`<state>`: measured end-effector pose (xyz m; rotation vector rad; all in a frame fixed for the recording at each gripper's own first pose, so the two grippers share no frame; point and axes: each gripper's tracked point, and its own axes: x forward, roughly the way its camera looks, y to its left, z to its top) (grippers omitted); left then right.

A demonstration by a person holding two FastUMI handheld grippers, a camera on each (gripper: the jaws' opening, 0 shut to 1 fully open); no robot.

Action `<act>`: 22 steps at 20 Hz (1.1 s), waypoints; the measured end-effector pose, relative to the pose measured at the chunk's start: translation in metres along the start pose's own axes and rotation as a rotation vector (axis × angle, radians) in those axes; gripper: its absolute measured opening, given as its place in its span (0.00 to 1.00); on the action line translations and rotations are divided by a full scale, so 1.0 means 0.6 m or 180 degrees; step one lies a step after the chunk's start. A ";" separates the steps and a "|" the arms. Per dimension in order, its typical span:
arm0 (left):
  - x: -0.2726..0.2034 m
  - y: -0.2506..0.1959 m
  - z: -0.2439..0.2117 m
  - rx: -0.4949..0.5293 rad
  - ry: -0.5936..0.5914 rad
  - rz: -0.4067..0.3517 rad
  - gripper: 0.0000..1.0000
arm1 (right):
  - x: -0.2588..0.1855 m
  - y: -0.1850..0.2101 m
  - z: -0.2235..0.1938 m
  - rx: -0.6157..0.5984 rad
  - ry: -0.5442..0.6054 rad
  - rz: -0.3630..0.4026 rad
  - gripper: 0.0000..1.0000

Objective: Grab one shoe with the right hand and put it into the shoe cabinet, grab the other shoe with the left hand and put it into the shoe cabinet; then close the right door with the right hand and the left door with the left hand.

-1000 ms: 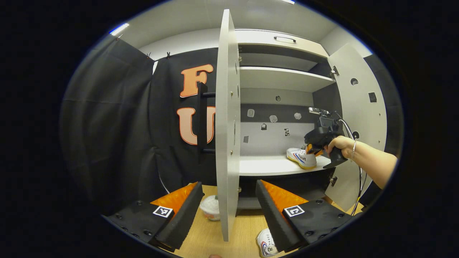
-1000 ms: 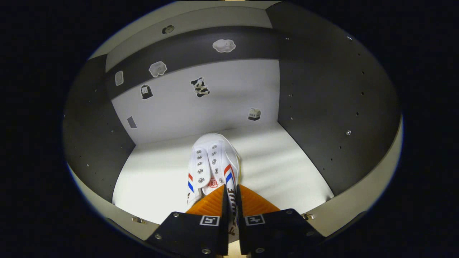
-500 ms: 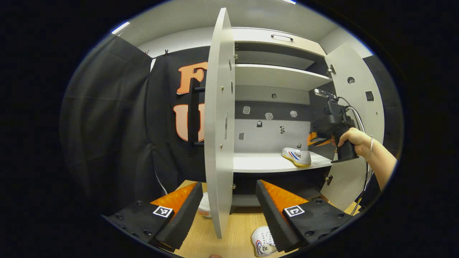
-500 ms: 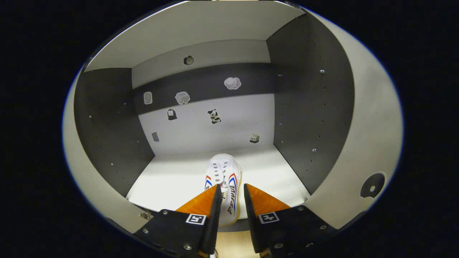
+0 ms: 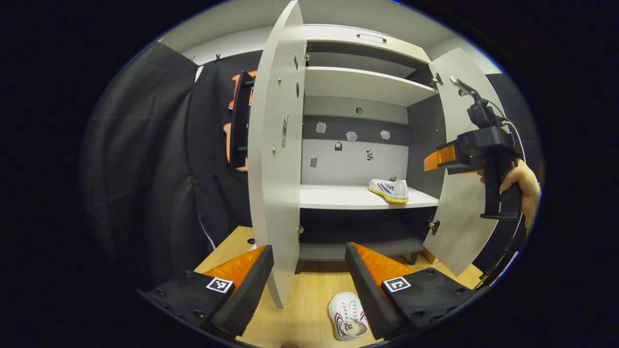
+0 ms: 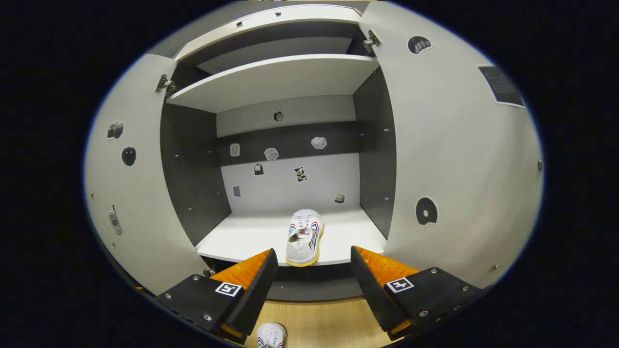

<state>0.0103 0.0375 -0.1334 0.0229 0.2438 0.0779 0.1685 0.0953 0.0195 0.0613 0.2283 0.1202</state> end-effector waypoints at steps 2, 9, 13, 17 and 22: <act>0.011 -0.010 -0.040 0.0017 0.0114 -0.0040 0.99 | -0.033 -0.002 -0.014 -0.0052 -0.0065 -0.0008 0.93; 0.054 -0.048 -0.240 0.0058 0.0785 -0.0162 0.97 | -0.095 -0.012 -0.063 -0.0073 -0.0084 0.0013 0.93; 0.068 -0.059 -0.365 -0.0031 0.1244 -0.0219 0.98 | -0.115 -0.037 -0.067 -0.0088 -0.0171 -0.0091 0.93; 0.064 -0.057 -0.449 -0.0013 0.1562 -0.0201 0.98 | -0.128 -0.040 -0.067 -0.0049 -0.0194 -0.0082 0.93; 0.057 -0.068 -0.515 -0.0055 0.1913 -0.0247 0.98 | -0.140 -0.044 -0.080 -0.0017 -0.0161 -0.0071 0.93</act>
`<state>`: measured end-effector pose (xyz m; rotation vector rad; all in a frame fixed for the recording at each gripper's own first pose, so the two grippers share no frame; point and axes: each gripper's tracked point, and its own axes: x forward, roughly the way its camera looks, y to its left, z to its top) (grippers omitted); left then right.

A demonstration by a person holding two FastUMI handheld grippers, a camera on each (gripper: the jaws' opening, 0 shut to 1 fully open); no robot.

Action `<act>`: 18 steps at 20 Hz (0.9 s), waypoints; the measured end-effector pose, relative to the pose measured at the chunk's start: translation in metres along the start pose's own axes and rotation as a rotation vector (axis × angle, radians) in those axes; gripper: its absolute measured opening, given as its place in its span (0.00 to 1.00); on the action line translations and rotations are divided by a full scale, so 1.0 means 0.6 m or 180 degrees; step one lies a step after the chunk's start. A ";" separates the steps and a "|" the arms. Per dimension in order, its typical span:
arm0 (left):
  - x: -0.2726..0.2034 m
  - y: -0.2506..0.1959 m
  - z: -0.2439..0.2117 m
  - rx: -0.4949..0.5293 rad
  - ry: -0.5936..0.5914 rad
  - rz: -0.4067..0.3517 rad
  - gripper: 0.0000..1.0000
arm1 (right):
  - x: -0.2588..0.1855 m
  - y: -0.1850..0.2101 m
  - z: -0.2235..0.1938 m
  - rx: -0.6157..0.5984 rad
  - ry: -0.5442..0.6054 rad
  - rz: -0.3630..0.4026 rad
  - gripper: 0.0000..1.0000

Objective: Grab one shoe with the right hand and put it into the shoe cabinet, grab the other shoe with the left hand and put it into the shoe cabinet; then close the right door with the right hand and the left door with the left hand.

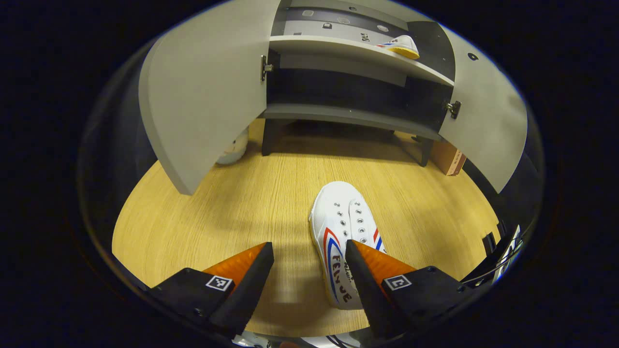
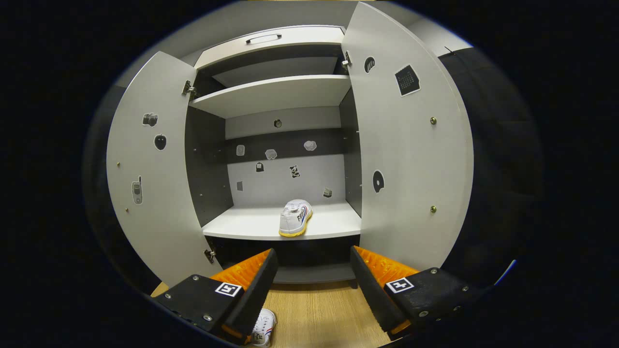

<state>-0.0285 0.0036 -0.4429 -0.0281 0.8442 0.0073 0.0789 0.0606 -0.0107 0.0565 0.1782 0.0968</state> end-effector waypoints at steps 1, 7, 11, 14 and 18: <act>0.005 -0.005 -0.013 -0.0020 0.0079 -0.0035 0.98 | -0.001 0.000 -0.004 0.0011 0.0019 0.0005 0.93; 0.025 -0.026 -0.047 -0.0143 0.0351 -0.0262 0.95 | -0.013 -0.010 -0.013 0.0056 0.0052 -0.0015 0.93; 0.033 -0.051 -0.053 -0.0112 0.0503 -0.0374 0.58 | -0.016 -0.018 -0.017 0.0075 0.0069 -0.0030 0.93; 0.039 -0.048 -0.058 0.0157 0.0625 -0.0225 0.22 | -0.018 -0.024 -0.018 0.0096 0.0078 -0.0044 0.93; 0.041 -0.039 -0.052 0.0087 0.0665 -0.0164 0.06 | -0.022 -0.024 -0.020 0.0140 0.0091 -0.0024 0.93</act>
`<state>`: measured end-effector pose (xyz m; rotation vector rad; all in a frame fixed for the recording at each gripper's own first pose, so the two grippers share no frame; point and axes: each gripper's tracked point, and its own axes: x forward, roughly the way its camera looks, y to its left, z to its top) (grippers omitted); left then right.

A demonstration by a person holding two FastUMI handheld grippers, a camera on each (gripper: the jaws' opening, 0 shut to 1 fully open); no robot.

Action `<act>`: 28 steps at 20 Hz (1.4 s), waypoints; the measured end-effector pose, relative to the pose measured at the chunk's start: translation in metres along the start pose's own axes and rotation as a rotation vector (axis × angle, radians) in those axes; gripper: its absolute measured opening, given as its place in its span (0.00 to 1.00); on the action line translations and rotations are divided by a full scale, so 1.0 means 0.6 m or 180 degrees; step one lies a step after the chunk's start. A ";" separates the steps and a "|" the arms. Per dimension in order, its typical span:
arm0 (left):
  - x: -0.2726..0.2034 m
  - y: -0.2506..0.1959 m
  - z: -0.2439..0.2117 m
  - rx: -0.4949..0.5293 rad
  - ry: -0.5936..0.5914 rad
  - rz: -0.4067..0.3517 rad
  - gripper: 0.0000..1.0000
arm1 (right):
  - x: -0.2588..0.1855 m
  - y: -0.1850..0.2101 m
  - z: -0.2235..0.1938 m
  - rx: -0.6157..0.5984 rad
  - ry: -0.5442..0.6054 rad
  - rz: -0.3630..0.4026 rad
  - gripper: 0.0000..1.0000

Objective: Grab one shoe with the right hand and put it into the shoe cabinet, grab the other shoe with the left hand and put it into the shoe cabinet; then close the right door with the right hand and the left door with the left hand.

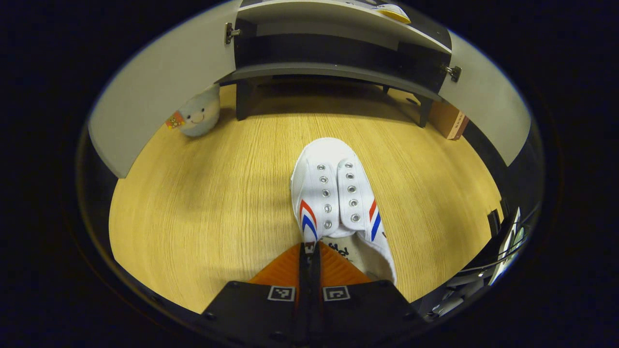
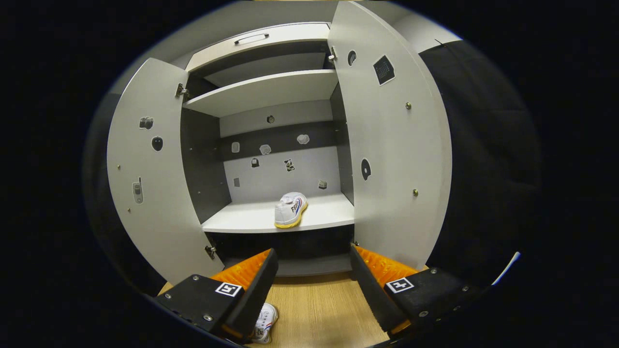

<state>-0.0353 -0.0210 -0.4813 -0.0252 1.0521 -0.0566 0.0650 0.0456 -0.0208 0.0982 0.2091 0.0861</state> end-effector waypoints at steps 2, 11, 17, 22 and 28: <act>-0.002 0.007 0.009 -0.0097 -0.0023 -0.0001 0.07 | 0.002 0.002 -0.024 -0.0003 0.0007 0.0023 0.93; -0.056 0.021 0.082 -0.0330 -0.0246 -0.0099 0.06 | -0.004 0.022 -0.023 0.0013 -0.0040 0.0108 0.93; -0.143 0.057 0.168 -0.0416 -0.0494 -0.0179 0.06 | -0.012 0.044 -0.010 0.0042 -0.0114 0.0223 0.93; -0.241 0.088 0.315 -0.0337 -0.0841 -0.0182 0.06 | -0.013 0.062 -0.004 0.0083 -0.0139 0.0329 0.93; -0.318 0.083 0.459 -0.0412 -0.1285 -0.0101 0.06 | -0.014 0.077 0.017 0.0060 -0.0231 0.0424 0.92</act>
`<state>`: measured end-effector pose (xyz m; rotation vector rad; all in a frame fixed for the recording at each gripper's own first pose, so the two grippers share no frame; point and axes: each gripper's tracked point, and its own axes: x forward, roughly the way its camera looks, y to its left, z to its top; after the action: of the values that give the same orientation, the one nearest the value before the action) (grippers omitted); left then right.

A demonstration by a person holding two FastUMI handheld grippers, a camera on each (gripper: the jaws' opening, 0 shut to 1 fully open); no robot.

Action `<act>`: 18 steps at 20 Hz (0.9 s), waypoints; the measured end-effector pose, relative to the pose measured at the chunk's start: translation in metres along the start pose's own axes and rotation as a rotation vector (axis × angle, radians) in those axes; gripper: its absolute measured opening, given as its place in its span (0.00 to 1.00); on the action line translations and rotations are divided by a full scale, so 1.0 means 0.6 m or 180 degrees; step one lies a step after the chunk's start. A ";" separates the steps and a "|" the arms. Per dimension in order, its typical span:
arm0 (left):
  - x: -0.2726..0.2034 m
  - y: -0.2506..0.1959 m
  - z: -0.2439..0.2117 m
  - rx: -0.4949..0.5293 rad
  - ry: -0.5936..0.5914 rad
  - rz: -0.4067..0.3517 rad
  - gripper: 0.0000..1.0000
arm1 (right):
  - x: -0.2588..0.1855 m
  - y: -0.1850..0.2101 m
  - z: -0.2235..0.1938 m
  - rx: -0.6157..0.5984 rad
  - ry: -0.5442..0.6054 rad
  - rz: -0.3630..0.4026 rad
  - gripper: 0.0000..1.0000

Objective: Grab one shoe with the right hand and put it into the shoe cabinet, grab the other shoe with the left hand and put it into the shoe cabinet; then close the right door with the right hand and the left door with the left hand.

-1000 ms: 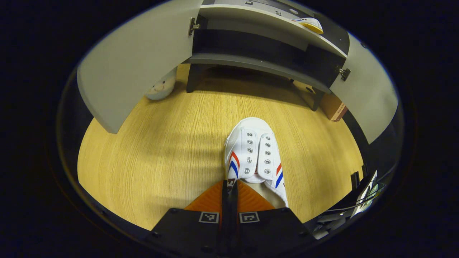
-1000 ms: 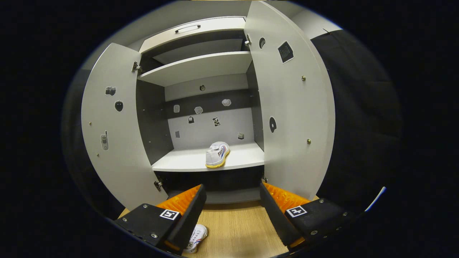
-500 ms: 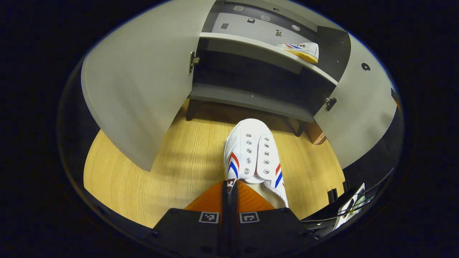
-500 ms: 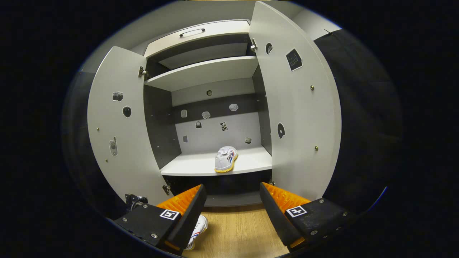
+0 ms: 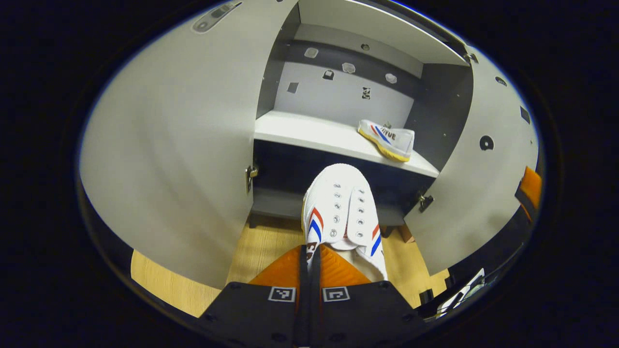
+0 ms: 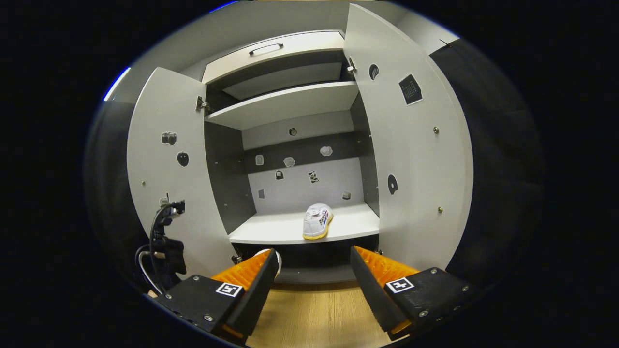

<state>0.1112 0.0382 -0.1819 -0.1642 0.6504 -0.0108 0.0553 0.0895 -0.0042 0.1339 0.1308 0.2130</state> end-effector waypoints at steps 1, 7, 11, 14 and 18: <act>-0.001 -0.004 0.029 0.0020 -0.0068 0.0009 0.06 | 0.000 0.001 0.002 -0.0008 -0.0013 0.0010 0.92; 0.007 -0.029 0.189 0.0036 -0.0356 -0.0042 0.06 | 0.004 -0.003 0.014 0.0027 -0.0051 0.0034 0.92; 0.052 -0.036 0.261 0.0075 -0.0376 -0.0009 0.06 | 0.008 -0.004 0.017 0.0030 -0.0062 0.0061 0.92; 0.109 -0.039 0.299 0.0057 -0.0299 0.0017 0.06 | 0.015 -0.010 0.017 0.0064 -0.0057 0.0062 0.92; 0.191 -0.041 0.328 0.0037 -0.0171 0.0035 0.06 | 0.022 -0.016 0.014 0.0110 -0.0033 0.0057 0.92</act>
<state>0.3222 0.0360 -0.0931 -0.1493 0.5975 0.0005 0.0709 0.0822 0.0014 0.1705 0.1231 0.2278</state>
